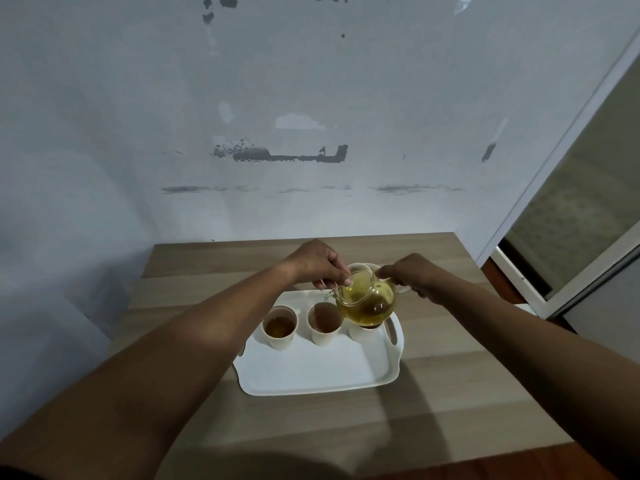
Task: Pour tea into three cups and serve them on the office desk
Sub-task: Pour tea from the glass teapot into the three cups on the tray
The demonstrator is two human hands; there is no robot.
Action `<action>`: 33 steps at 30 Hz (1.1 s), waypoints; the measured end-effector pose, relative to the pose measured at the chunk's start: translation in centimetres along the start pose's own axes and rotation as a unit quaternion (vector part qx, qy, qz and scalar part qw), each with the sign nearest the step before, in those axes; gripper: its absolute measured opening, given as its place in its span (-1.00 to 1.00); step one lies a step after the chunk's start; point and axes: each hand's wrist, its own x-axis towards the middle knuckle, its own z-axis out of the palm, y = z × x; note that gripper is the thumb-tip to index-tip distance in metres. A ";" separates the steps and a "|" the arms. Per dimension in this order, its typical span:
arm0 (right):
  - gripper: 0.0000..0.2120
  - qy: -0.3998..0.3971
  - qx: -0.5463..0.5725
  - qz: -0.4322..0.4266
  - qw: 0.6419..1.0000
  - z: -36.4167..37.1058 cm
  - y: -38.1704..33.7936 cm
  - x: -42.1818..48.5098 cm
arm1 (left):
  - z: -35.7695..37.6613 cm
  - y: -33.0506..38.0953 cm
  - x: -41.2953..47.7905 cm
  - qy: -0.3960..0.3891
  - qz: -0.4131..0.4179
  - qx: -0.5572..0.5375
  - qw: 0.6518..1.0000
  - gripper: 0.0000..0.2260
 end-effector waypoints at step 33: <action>-0.76 0.002 -0.033 -0.002 0.999 -0.4 0.9 1.9 | 1.4 -0.9 1.2 -0.011 -0.018 -0.015 1.000 -0.80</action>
